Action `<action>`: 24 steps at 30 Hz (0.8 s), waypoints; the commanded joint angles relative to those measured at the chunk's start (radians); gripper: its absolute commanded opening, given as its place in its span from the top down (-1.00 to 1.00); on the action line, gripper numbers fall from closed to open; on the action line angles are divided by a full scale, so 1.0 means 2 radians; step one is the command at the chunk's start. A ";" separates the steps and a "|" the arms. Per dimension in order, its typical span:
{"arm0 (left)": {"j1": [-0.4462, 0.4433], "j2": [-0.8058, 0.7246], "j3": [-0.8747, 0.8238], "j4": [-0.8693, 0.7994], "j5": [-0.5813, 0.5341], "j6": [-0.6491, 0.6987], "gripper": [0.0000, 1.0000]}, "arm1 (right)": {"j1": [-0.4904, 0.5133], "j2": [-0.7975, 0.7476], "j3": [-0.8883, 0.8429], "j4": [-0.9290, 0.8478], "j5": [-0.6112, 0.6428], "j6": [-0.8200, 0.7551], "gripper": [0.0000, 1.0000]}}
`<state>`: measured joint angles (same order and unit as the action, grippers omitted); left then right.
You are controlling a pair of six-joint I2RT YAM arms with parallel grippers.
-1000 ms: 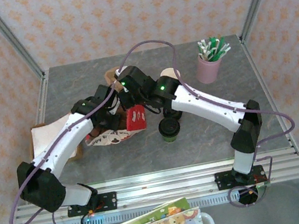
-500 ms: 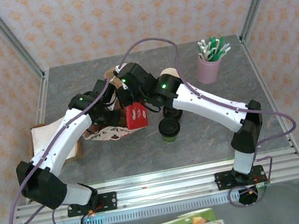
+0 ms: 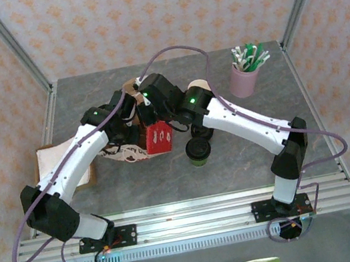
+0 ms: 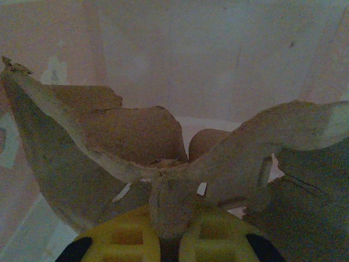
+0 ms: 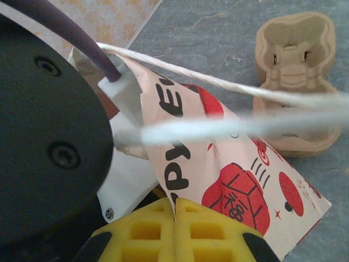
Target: Pack the takeout coffee
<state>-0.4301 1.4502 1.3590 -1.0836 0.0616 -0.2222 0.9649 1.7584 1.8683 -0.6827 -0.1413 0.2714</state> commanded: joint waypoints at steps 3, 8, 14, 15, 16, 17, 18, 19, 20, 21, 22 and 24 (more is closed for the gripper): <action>0.004 0.016 0.022 0.045 -0.017 -0.014 1.00 | 0.006 0.011 0.051 -0.025 -0.037 0.027 1.00; 0.004 0.038 0.049 0.027 -0.020 -0.003 1.00 | 0.007 0.033 0.085 -0.050 -0.036 0.023 1.00; 0.015 0.049 0.044 0.032 0.013 -0.001 1.00 | 0.007 0.026 0.080 -0.040 -0.029 0.026 1.00; 0.017 0.053 0.040 0.030 0.013 -0.002 1.00 | 0.007 0.026 0.081 -0.040 -0.028 0.025 1.00; 0.019 0.055 0.032 0.032 0.011 -0.004 1.00 | 0.007 0.025 0.080 -0.038 -0.030 0.026 1.00; 0.021 0.055 0.026 0.035 0.011 -0.005 1.00 | 0.007 0.023 0.077 -0.036 -0.030 0.025 1.00; 0.023 0.056 0.020 0.038 0.010 -0.008 1.00 | 0.007 0.020 0.072 -0.032 -0.029 0.025 1.00; 0.025 0.057 0.013 0.042 0.013 -0.009 1.00 | 0.007 0.017 0.066 -0.029 -0.031 0.024 1.00; 0.026 0.058 0.010 0.043 0.016 -0.010 1.00 | 0.007 0.014 0.060 -0.026 -0.031 0.022 1.00; 0.026 0.061 0.010 0.041 0.017 -0.010 1.00 | 0.007 0.010 0.052 -0.021 -0.033 0.021 1.00; 0.026 0.063 0.011 0.040 0.020 -0.009 1.00 | 0.007 0.007 0.043 -0.016 -0.035 0.020 1.00; 0.024 0.059 0.018 0.041 0.021 -0.011 1.00 | 0.007 0.002 0.027 -0.005 -0.040 0.019 1.00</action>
<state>-0.3832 1.5517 1.3972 -1.0325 0.0975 -0.2352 0.9585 1.8198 1.9491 -0.7582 -0.1486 0.3145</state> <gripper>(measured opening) 0.101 0.052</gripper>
